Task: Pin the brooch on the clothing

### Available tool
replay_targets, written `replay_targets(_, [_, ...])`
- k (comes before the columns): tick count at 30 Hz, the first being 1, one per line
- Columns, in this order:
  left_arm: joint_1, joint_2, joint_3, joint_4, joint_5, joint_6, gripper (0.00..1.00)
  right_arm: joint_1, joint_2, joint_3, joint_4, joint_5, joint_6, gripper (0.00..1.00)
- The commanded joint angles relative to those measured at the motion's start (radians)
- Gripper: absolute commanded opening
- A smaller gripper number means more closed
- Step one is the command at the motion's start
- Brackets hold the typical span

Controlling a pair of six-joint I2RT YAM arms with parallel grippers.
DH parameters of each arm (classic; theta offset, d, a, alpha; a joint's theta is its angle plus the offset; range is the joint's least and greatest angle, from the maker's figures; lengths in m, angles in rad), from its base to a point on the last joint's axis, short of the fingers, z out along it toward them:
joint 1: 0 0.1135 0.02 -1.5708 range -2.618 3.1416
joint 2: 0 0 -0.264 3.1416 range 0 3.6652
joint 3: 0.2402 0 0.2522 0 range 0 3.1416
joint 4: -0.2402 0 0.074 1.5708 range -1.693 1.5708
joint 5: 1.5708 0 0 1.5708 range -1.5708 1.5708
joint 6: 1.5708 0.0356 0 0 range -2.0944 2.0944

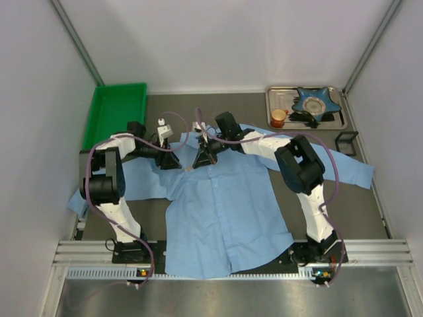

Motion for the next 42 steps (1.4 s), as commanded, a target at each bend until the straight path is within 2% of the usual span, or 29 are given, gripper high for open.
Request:
replay_targets(1, [-0.003, -0.061, -0.029, 0.174, -0.039, -0.160, 0.56, -0.016, -0.069, 0.006, 0.004, -0.017, 0.004, 0.00])
replay_targets(5, [-0.018, -0.007, 0.039, 0.189, -0.116, -0.209, 0.57, -0.036, -0.075, 0.013, -0.045, 0.044, 0.004, 0.08])
replay_targets(12, [-0.064, 0.058, 0.089, 0.147, -0.193, -0.247, 0.56, -0.080, -0.044, 0.046, -0.262, 0.191, -0.001, 0.18])
replay_targets(15, [-0.106, 0.059, 0.060, 0.138, -0.217, -0.251, 0.56, -0.083, -0.035, 0.049, -0.347, 0.242, -0.019, 0.20])
replay_targets(22, [-0.107, 0.024, 0.010, 0.168, -0.286, -0.261, 0.56, -0.083, -0.035, 0.003, -0.488, 0.289, -0.081, 0.20])
replay_targets(25, [-0.104, 0.048, 0.104, 0.216, -0.352, -0.320, 0.57, -0.083, -0.055, -0.027, -0.505, 0.285, -0.092, 0.21])
replay_targets(26, [-0.103, 0.062, 0.175, 0.224, -0.381, -0.334, 0.58, -0.085, -0.076, -0.033, -0.508, 0.283, -0.093, 0.22])
replay_targets(29, [-0.101, 0.139, 0.317, 0.225, -0.493, -0.371, 0.61, -0.083, -0.130, -0.035, -0.514, 0.273, -0.092, 0.30])
replay_targets(31, [-0.101, 0.204, 0.383, 0.167, -0.562, -0.353, 0.61, -0.068, -0.156, -0.036, -0.529, 0.291, -0.101, 0.40])
replay_targets(32, [-0.101, 0.223, 0.432, 0.161, -0.578, -0.345, 0.68, -0.059, -0.171, -0.040, -0.537, 0.303, -0.127, 0.42])
replay_targets(33, [-0.098, 0.237, 0.451, 0.152, -0.595, -0.341, 0.69, -0.048, -0.196, -0.044, -0.542, 0.320, -0.142, 0.44])
replay_targets(39, [-0.096, 0.294, 0.487, 0.207, -0.653, -0.341, 0.73, 0.045, -0.225, -0.083, -0.548, 0.440, -0.233, 0.44])
replay_targets(42, [-0.098, 0.337, 0.547, 0.100, -0.615, -0.284, 0.71, 0.056, -0.207, -0.081, -0.548, 0.484, -0.233, 0.43])
